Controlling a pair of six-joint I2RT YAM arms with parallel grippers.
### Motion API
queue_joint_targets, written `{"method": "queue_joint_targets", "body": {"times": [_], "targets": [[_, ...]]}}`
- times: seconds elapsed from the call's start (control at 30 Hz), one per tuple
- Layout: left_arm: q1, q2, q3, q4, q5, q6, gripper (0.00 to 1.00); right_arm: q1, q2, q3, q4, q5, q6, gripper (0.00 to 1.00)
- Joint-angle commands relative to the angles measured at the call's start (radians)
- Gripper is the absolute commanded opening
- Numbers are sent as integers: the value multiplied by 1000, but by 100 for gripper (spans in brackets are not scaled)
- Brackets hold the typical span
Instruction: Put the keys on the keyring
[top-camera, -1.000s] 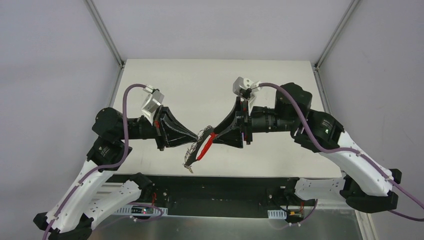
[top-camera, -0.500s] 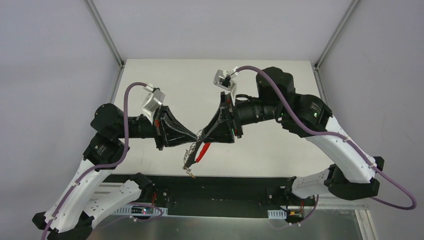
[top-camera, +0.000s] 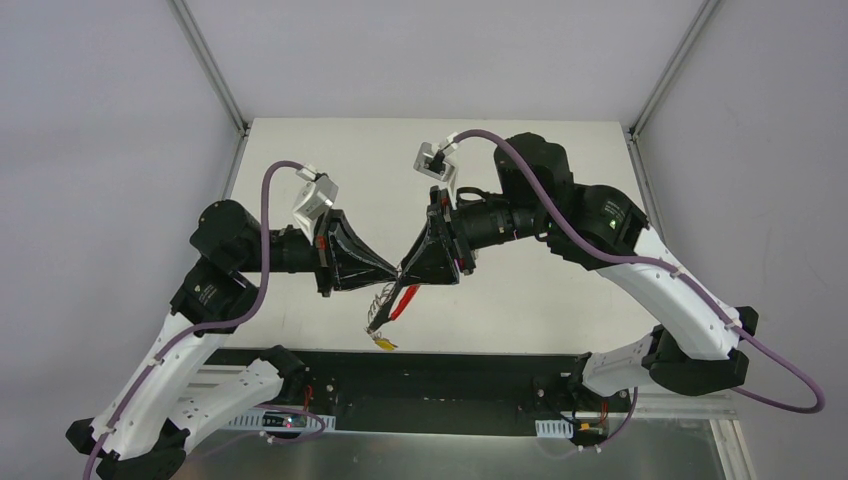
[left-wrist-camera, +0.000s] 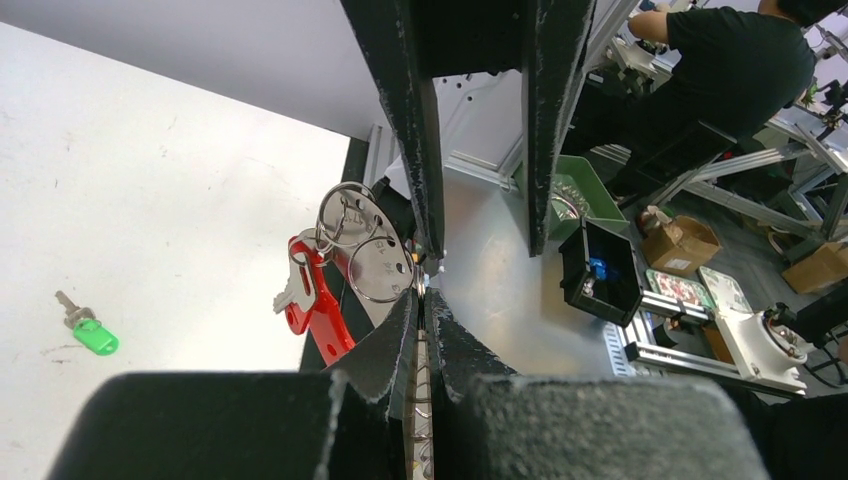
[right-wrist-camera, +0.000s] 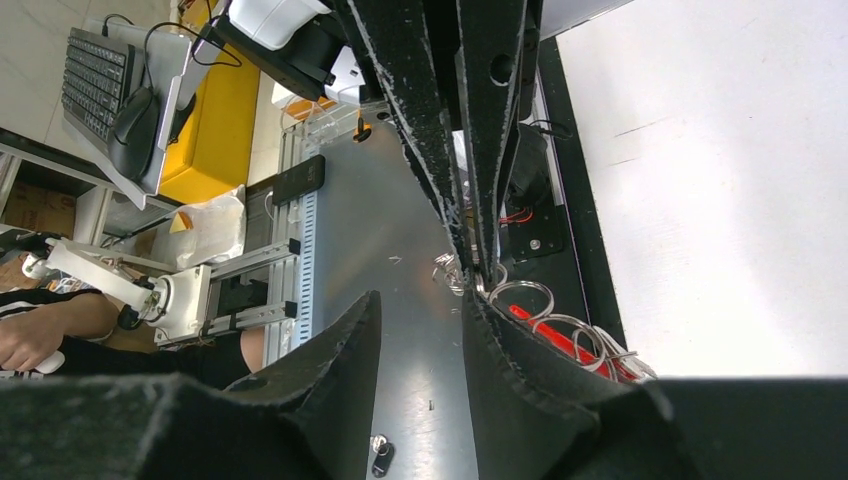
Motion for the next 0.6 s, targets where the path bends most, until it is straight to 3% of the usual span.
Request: {"method": "queue_joint_targets", "body": {"times": [0.0,0.57], "targets": [[-9,-8,53,48,32,17,0,-1,-1,30,-3,21,-7,38],[-9,-15,62,49,39,23,0,1,26,17,5,19,-22,37]]}}
